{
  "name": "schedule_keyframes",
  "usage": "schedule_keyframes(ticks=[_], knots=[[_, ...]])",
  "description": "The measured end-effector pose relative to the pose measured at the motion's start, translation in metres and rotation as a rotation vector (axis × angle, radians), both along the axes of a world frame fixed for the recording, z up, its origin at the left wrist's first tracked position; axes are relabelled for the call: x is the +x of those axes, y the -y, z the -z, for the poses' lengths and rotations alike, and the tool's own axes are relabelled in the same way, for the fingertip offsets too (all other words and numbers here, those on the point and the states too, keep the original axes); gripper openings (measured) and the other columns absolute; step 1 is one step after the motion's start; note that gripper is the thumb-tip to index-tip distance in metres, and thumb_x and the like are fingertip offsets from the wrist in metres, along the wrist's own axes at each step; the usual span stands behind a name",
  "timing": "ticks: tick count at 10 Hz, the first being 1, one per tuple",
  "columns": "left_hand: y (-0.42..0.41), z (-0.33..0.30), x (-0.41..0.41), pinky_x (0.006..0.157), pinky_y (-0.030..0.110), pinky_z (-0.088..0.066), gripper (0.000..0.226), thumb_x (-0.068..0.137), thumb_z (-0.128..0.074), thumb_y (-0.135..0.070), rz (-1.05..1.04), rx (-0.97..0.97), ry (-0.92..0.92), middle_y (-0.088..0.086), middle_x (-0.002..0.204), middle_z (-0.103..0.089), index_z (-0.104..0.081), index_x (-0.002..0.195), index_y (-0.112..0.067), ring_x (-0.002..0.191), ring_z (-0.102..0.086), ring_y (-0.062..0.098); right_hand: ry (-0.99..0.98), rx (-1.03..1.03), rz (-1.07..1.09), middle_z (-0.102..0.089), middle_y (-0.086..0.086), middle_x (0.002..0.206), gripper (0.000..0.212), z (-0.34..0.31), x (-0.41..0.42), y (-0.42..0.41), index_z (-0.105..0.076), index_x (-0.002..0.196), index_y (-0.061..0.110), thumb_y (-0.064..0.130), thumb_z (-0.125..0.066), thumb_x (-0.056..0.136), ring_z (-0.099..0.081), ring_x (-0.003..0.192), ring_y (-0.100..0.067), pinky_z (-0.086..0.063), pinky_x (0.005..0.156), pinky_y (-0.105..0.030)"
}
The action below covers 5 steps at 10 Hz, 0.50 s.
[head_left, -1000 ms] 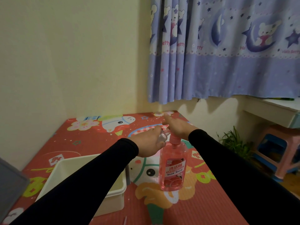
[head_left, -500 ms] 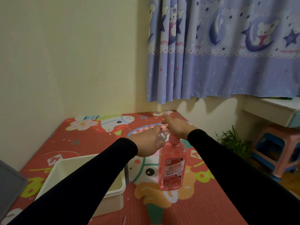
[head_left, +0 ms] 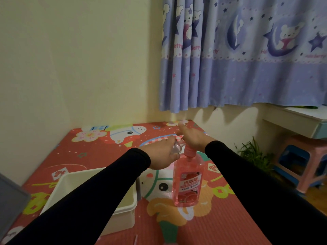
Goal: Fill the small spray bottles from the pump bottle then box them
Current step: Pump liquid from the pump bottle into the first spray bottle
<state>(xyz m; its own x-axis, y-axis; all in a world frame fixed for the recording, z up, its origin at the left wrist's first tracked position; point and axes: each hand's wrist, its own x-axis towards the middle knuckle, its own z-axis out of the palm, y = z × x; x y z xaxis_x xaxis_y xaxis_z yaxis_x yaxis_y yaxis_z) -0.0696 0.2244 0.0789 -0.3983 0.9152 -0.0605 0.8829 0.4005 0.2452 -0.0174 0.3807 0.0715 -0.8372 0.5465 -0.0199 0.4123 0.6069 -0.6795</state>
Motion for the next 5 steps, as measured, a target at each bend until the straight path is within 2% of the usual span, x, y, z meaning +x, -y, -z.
schedule_keyframes(ticks=[2,3,4,5], knots=[[0.001,-0.006,0.000,0.076,0.033,-0.040,0.045,0.100,-0.043,-0.040,-0.017,0.014,0.021,0.006,0.126,-0.055,-0.033,0.137,-0.016,0.095,-0.054,0.022,-0.018,-0.040,-0.032,-0.047,-0.020,0.143,0.057,-0.010,0.001,0.002,-0.044,0.139,0.005,0.043,-0.020,0.104,-0.043,0.132,-0.036,-0.031,0.113,-0.046],[0.001,-0.009,-0.001,0.068,0.028,-0.039,0.041,0.100,-0.042,-0.040,-0.016,0.041,0.028,0.002,0.120,-0.055,-0.034,0.134,-0.019,0.093,-0.055,0.020,-0.060,-0.054,-0.019,-0.052,-0.014,0.140,0.068,-0.016,-0.001,0.001,-0.049,0.135,0.011,0.058,-0.019,0.096,-0.049,0.127,-0.028,-0.032,0.113,-0.046],[0.001,-0.006,0.000,0.074,0.033,-0.042,0.044,0.100,-0.041,-0.040,-0.018,0.021,0.025,0.006,0.121,-0.056,-0.031,0.137,-0.017,0.094,-0.057,0.024,-0.057,-0.053,-0.014,-0.051,-0.016,0.141,0.065,-0.009,-0.002,0.000,-0.046,0.138,0.009,0.054,-0.020,0.099,-0.047,0.130,-0.032,-0.033,0.112,-0.047],[0.001,-0.001,0.002,0.073,0.033,-0.039,0.047,0.101,-0.040,-0.040,-0.013,-0.002,0.012,0.006,0.126,-0.054,-0.029,0.139,-0.016,0.091,-0.053,0.021,0.004,0.014,-0.021,-0.046,-0.017,0.145,0.064,-0.002,0.002,0.004,-0.042,0.143,0.010,0.050,-0.013,0.102,-0.045,0.132,-0.032,-0.030,0.113,-0.043]])
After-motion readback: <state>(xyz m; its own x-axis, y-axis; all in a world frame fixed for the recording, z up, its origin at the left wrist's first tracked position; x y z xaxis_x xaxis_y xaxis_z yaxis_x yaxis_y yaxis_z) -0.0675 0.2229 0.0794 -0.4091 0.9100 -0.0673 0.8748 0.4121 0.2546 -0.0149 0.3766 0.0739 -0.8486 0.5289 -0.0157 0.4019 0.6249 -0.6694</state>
